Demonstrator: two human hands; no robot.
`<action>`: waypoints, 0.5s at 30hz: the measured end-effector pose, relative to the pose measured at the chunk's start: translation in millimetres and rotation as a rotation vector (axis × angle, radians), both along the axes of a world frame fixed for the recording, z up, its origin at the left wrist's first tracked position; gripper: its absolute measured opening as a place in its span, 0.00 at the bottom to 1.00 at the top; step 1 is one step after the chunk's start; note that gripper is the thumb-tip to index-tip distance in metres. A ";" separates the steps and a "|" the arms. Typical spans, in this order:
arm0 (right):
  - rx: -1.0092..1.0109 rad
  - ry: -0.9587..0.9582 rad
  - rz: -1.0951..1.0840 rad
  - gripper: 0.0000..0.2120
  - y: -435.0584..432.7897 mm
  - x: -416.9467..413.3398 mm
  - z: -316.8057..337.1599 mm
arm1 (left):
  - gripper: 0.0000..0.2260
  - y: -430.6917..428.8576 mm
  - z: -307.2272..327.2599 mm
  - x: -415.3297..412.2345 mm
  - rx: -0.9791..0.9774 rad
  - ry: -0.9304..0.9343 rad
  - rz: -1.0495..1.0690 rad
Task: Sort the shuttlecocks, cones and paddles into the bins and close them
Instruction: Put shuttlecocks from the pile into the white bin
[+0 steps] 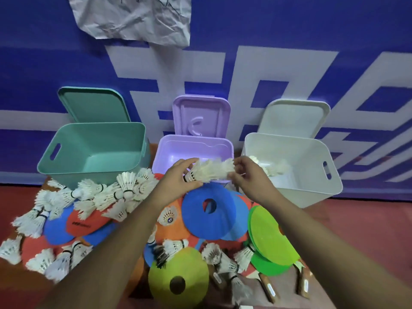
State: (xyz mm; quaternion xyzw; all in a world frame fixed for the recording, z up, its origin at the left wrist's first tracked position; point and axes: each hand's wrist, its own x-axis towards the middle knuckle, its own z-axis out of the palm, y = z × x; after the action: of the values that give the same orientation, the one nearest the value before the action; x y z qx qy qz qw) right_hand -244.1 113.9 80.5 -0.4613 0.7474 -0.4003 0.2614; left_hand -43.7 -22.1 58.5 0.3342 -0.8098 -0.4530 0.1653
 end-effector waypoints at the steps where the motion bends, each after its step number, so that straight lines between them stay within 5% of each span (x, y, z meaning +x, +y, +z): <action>1: -0.004 -0.014 -0.051 0.10 9.3 -13.1 -0.9 | 0.28 6.2 3.5 -16.3 0.020 0.007 0.004; 5: 0.007 -0.121 -0.215 0.02 42.7 -68.9 -3.7 | 0.22 29.2 14.8 -82.2 0.029 0.045 -0.082; 10: 0.160 0.031 -0.268 0.13 73.2 -135.4 -13.1 | 0.16 48.1 3.9 -172.4 -0.033 -0.061 -0.187; 15: 0.288 -0.036 -0.318 0.23 84.7 -182.7 -48.5 | 0.19 54.2 -22.0 -239.8 -0.049 -0.212 -0.242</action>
State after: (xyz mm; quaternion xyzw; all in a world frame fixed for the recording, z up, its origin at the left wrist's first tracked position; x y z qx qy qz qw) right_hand -426.9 198.6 32.0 -0.2881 0.8556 -0.3337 0.2714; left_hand -283.6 32.1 36.5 0.2760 -0.8678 -0.4119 0.0312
